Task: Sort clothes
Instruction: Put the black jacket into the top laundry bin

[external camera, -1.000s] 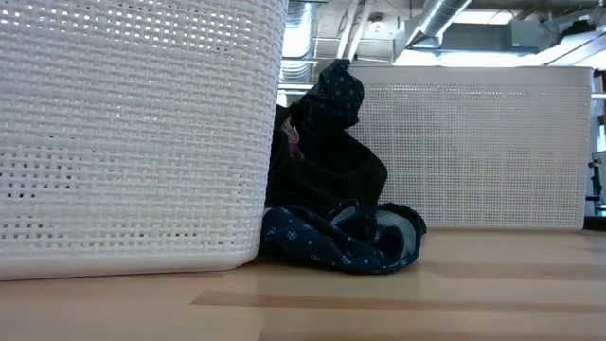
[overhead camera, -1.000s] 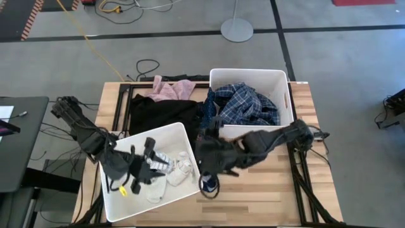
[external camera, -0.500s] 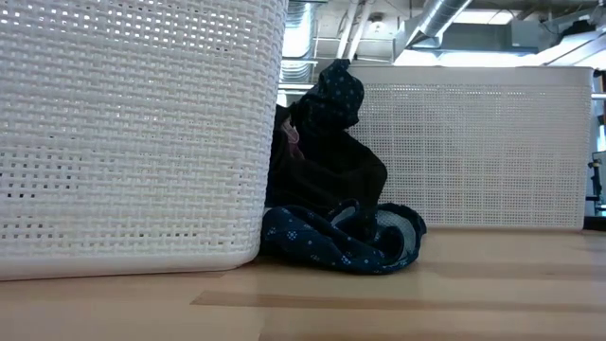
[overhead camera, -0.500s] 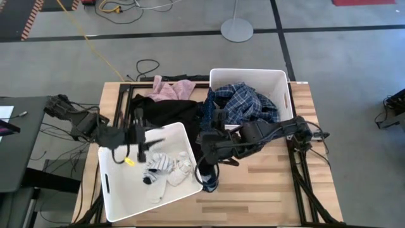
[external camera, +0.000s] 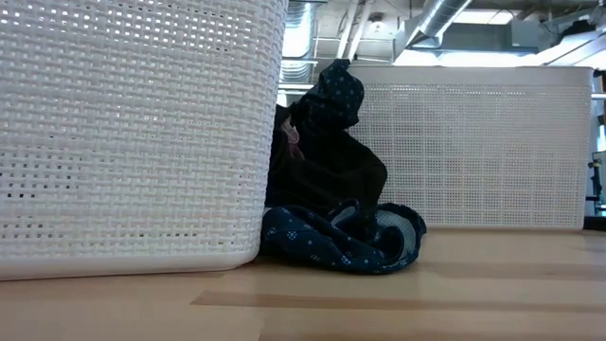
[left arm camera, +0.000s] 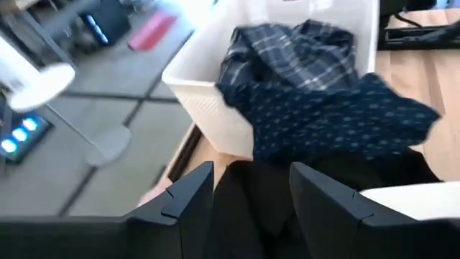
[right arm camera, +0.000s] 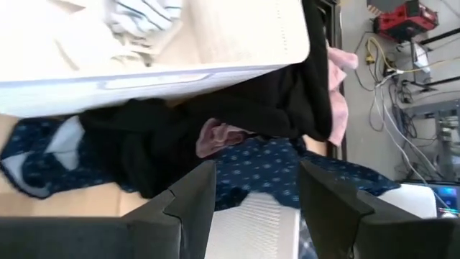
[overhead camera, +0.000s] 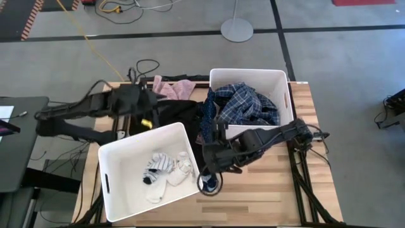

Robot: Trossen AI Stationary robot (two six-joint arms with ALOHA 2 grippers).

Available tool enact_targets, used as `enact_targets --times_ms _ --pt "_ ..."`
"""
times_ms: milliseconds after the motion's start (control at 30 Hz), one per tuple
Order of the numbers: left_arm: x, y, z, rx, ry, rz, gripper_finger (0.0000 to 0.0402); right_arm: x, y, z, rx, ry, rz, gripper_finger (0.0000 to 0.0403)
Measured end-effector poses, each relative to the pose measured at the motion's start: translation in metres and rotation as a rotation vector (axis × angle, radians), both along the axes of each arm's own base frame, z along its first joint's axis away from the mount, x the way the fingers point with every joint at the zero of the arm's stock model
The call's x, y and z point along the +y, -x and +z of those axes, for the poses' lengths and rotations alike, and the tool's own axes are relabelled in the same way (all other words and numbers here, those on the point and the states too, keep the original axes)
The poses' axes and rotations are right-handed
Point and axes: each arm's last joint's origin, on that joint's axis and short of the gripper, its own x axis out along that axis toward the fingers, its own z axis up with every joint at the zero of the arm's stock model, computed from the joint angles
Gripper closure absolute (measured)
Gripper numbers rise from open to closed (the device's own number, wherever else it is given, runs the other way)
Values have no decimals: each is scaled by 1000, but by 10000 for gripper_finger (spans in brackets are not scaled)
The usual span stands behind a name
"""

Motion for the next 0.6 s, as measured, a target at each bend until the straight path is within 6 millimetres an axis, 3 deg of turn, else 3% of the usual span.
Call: enact_targets --times_ms 167,333,600 --pt "41 -7 -18 88 142 -4 223 18 8 0 -2 -18 30 193" --pt "76 -24 -49 259 228 18 223 38 17 0 -18 -43 50 193" --pt "107 -50 -93 419 326 -4 211 64 32 -1 -39 -85 69 193"
